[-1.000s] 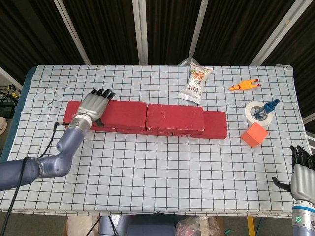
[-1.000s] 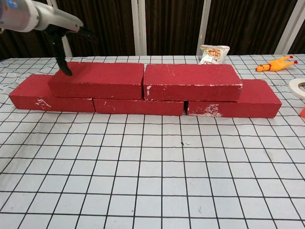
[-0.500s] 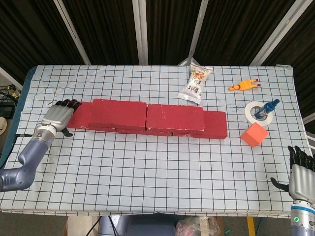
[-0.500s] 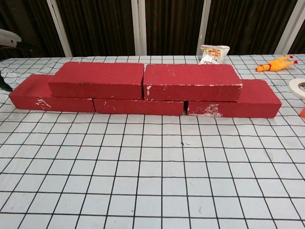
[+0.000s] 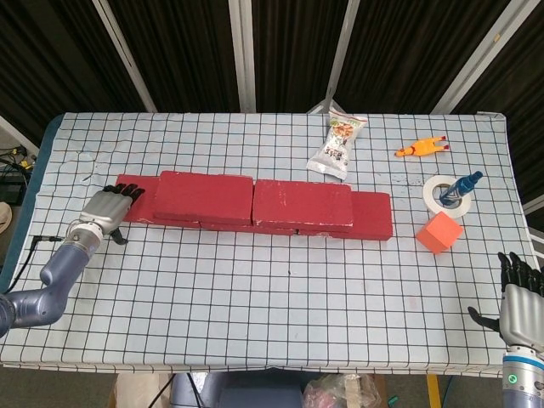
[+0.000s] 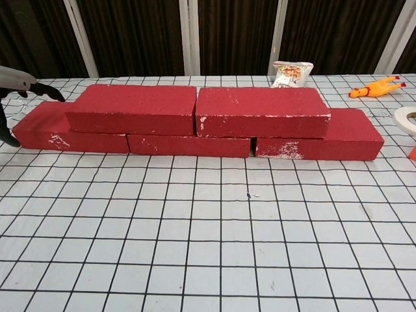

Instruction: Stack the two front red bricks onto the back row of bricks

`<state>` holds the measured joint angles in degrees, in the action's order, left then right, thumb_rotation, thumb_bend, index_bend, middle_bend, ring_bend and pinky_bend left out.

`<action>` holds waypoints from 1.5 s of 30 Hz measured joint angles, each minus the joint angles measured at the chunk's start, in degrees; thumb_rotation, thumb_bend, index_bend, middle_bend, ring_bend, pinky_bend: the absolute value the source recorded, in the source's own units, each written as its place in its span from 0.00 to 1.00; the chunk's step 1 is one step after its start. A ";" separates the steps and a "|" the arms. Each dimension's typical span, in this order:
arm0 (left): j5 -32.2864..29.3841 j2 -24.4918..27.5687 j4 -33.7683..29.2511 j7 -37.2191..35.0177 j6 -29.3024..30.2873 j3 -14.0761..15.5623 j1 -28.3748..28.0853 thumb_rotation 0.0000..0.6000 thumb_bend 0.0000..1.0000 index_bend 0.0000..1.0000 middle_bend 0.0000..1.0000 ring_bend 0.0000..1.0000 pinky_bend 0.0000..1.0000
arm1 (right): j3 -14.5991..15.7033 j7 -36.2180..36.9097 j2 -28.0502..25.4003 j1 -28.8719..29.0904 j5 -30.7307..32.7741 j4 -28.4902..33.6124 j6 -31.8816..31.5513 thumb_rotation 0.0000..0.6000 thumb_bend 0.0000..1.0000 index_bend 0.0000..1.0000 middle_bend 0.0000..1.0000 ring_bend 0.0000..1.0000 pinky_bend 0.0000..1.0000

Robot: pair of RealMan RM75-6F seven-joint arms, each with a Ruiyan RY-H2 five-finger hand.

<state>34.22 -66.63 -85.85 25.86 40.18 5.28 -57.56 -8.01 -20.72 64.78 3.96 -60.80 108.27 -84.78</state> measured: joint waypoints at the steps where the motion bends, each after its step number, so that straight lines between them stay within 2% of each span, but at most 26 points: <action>1: -0.04 -0.30 0.20 0.05 -0.14 -0.08 -0.05 1.00 0.00 0.06 0.02 0.00 0.09 | -0.02 0.02 0.00 0.00 0.01 -0.01 -0.03 1.00 0.18 0.02 0.00 0.00 0.00; 25: -3.06 -3.99 1.28 3.22 -1.10 -0.02 -2.64 1.00 0.00 0.06 0.02 0.00 0.09 | -0.03 -0.03 0.04 0.08 0.05 -0.13 -0.07 1.00 0.18 0.02 0.00 0.00 0.00; 29: -3.31 -3.74 0.92 3.39 -0.94 0.10 -2.77 1.00 0.00 0.12 0.02 0.00 0.09 | 0.04 -0.09 -0.01 0.10 -0.07 -0.06 -0.05 1.00 0.18 0.02 0.00 0.00 0.00; 32: -3.53 -2.69 0.11 3.46 -0.80 0.24 -2.83 1.00 0.00 0.16 0.02 0.00 0.09 | 0.09 -0.24 0.13 0.19 -0.02 -0.18 0.09 1.00 0.18 0.02 0.00 0.00 0.00; 40: -4.48 4.76 -7.43 0.68 1.48 0.17 -1.15 1.00 0.00 0.09 0.01 0.00 0.09 | 0.26 -0.17 0.28 0.45 -0.33 -0.22 0.68 1.00 0.18 0.02 0.00 0.00 0.00; 43: -0.46 6.95 -10.72 -4.14 4.99 -0.45 2.67 1.00 0.00 0.09 0.01 0.00 0.09 | 0.62 -0.16 0.36 0.58 -1.07 -0.28 0.97 1.00 0.18 0.02 0.00 0.00 0.00; 45: 4.73 7.75 -12.23 -8.01 8.66 -0.55 6.50 1.00 0.00 0.09 0.01 0.00 0.09 | 0.99 -0.19 0.46 0.66 -2.00 -0.30 1.11 1.00 0.18 0.02 0.00 0.00 0.00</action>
<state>38.95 -58.88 -98.08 17.85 48.84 4.73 -51.06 -7.02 -20.90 65.23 4.62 -62.79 107.96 -83.67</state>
